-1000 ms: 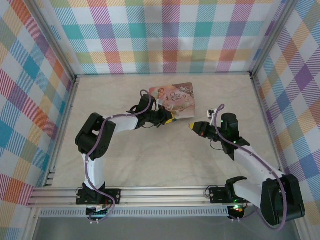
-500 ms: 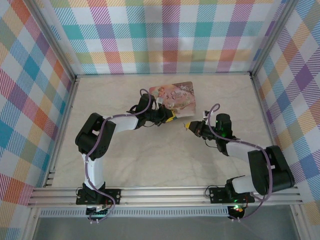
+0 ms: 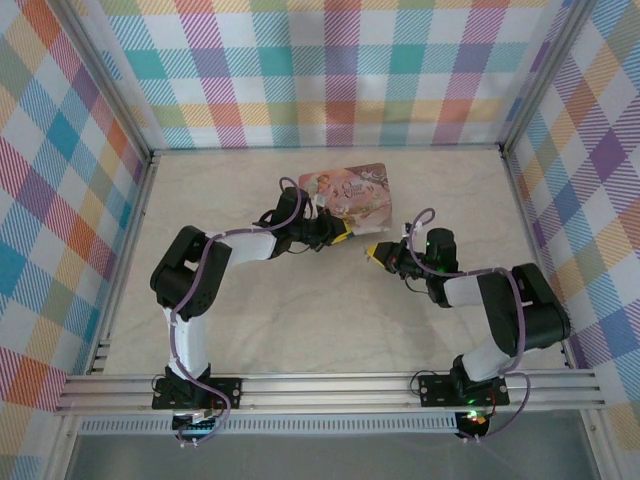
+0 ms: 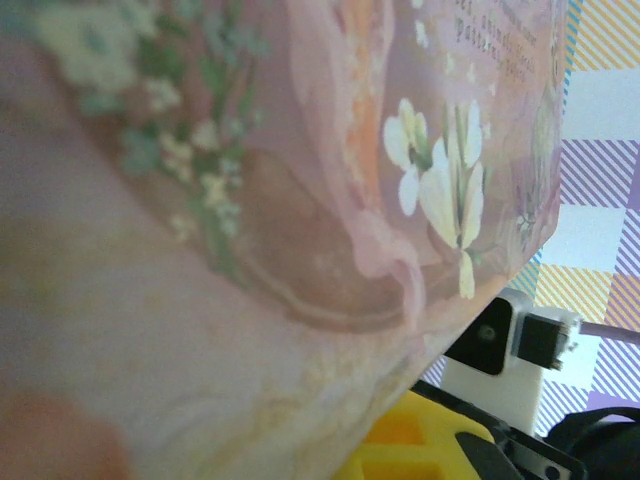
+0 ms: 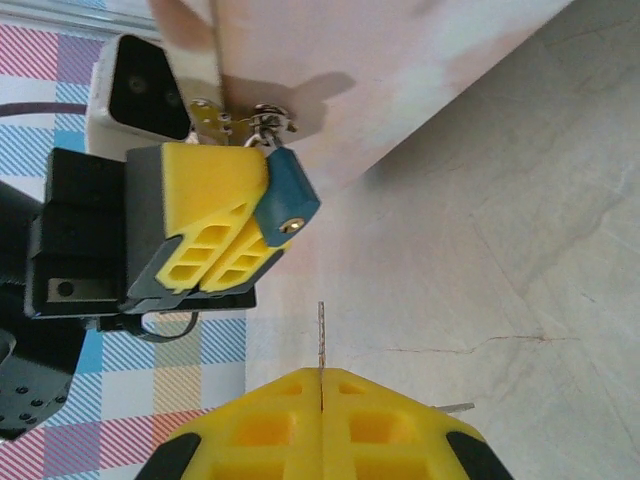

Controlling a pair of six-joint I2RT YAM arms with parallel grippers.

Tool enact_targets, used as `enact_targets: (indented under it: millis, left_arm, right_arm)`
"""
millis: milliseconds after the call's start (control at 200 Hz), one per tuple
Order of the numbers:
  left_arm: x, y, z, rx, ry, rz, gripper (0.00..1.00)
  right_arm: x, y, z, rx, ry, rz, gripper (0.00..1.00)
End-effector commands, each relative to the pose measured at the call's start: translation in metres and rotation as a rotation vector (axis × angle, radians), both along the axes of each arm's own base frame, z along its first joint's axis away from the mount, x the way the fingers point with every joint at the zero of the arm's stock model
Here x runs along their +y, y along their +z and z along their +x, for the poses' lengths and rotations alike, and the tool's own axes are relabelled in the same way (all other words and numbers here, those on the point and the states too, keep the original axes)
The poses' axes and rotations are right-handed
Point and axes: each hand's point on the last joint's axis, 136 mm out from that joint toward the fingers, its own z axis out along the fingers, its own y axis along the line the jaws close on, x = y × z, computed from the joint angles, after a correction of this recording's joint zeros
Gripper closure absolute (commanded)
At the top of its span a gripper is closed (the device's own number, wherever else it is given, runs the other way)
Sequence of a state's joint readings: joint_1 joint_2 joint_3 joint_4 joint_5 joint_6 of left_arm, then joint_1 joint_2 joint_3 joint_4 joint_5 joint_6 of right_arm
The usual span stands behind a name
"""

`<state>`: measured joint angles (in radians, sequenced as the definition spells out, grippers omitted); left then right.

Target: Unlock the padlock with the key

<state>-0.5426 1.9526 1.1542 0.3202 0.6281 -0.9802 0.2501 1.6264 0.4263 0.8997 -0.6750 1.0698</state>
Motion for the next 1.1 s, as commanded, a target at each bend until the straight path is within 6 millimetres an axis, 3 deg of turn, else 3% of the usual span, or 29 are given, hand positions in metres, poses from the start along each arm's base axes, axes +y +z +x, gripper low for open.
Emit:
enact_targets:
  millis: [0, 325, 1095]
  left_arm:
    - [-0.006, 0.033, -0.01, -0.025, -0.041, -0.069, 0.95]
    - [-0.009, 0.05, -0.012, -0.043, -0.063, -0.017, 0.95]
    - [-0.013, 0.049, -0.012, -0.049, -0.056, -0.044, 0.95]
  right_arm:
    - [0.009, 0.02, 0.009, -0.068, 0.02, 0.063, 1.0]
    - [0.021, 0.02, 0.011, -0.06, 0.026, 0.129, 1.0]
    - [0.023, 0.017, 0.012, -0.04, -0.022, 0.204, 1.0]
